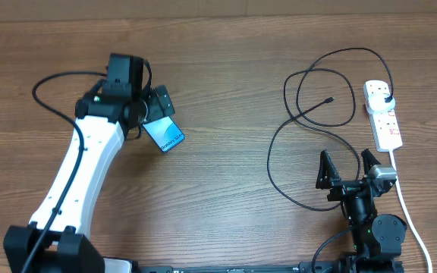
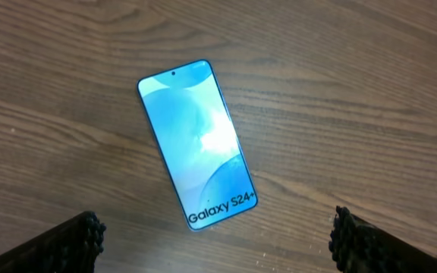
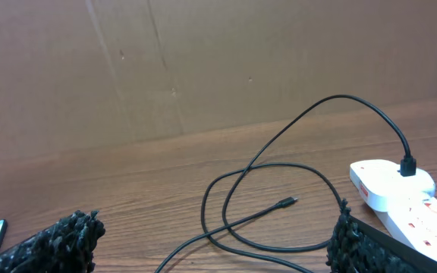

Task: Plug charger to phone and switch on socket
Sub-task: 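Move the left gripper over the blue-screened phone, then lower the left gripper and grasp the phone's short end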

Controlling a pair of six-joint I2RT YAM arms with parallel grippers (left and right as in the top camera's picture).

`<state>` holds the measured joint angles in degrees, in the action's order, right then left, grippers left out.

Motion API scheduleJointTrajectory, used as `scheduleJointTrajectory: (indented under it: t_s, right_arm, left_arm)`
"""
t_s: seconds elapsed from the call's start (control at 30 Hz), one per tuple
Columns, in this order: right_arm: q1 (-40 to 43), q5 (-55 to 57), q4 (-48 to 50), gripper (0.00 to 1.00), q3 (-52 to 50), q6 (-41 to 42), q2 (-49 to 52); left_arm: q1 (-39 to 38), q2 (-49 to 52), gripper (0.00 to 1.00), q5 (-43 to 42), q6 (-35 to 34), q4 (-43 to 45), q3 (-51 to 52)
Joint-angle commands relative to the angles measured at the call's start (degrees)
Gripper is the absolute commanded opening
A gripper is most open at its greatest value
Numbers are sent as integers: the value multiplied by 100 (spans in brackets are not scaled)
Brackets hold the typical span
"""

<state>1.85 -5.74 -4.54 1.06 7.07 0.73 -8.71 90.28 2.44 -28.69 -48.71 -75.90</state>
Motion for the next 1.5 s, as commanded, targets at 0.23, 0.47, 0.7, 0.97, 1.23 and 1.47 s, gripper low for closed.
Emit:
scheduleJointTrajectory:
  t_s: [0.23, 0.47, 0.7, 0.97, 1.23, 1.47]
  right_arm:
    - [11, 9, 24, 100, -61, 22, -55]
    - [11, 9, 24, 100, -61, 22, -55]
    - [11, 9, 24, 100, -61, 22, -55]
    - [11, 9, 24, 100, -61, 22, -55]
    - [11, 9, 24, 100, -61, 22, -55]
    - [11, 9, 24, 100, -61, 22, -55]
  left_arm:
    - [-22, 1790, 100, 46, -1272, -581, -815]
    - [46, 2562, 100, -398, -1912, -136, -815]
    - [315, 3158, 100, -944, -1980, 155, -815]
    - [295, 3261, 74, -822, -1733, 157, -815]
    - [232, 3261, 72, -791, -743, -13, -817]
    - [190, 3261, 100, -796, -426, -170, -1202]
